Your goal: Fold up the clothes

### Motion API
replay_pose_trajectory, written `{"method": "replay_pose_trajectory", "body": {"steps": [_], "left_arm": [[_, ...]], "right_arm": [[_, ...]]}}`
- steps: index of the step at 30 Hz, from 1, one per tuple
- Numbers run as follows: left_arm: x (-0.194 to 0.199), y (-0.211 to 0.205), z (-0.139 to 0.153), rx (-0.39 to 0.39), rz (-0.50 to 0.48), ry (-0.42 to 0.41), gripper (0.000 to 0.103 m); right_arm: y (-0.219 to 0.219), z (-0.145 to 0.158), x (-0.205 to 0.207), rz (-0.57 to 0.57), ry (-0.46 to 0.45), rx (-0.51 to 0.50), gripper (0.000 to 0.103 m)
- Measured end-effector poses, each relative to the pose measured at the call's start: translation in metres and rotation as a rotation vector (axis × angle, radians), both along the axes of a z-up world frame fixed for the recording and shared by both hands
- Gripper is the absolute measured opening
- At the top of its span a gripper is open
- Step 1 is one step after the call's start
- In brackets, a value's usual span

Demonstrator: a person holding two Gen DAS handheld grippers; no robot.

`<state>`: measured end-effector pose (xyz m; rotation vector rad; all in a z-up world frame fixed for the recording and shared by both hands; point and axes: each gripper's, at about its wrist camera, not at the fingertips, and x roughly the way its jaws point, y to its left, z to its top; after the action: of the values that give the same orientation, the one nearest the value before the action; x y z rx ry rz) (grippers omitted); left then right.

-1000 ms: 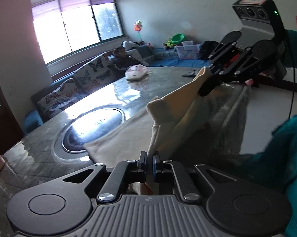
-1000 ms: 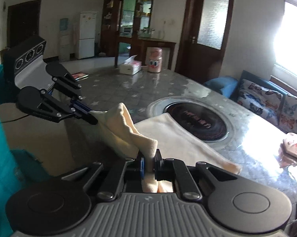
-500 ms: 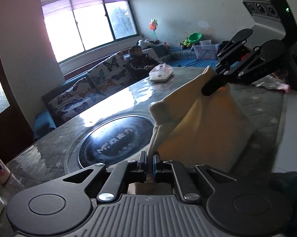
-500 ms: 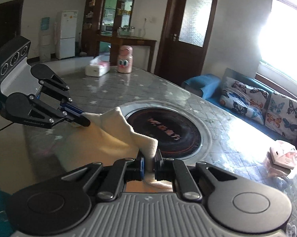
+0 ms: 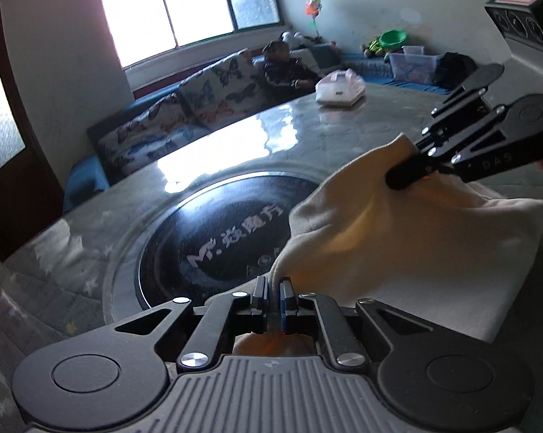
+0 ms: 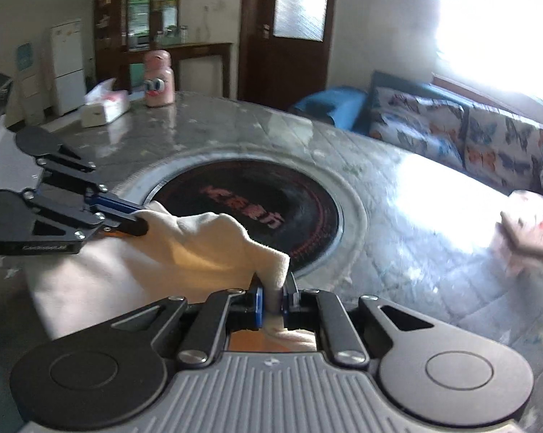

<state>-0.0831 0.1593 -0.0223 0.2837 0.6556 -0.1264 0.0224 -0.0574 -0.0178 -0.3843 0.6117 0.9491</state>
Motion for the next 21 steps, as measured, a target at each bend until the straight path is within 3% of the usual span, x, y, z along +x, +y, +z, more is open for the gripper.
{"method": "replay_pose_trajectory", "body": {"steps": [6, 13, 17, 21], "left_arm": [[0.010, 0.005, -0.006, -0.020, 0.050, 0.004, 0.011], [0.025, 0.011, -0.010, -0.065, 0.116, 0.017, 0.016], [0.028, 0.015, -0.008, -0.106, 0.147, 0.020, 0.016], [0.028, 0.015, -0.004, -0.123, 0.160, 0.011, 0.017]], "right_arm": [[0.001, -0.023, 0.014, -0.085, 0.055, 0.027, 0.015], [-0.006, -0.027, 0.025, -0.155, 0.090, 0.068, 0.028], [-0.014, -0.026, 0.032, -0.200, 0.147, 0.115, 0.028], [-0.020, -0.018, 0.032, -0.233, 0.101, 0.129, 0.028]]}}
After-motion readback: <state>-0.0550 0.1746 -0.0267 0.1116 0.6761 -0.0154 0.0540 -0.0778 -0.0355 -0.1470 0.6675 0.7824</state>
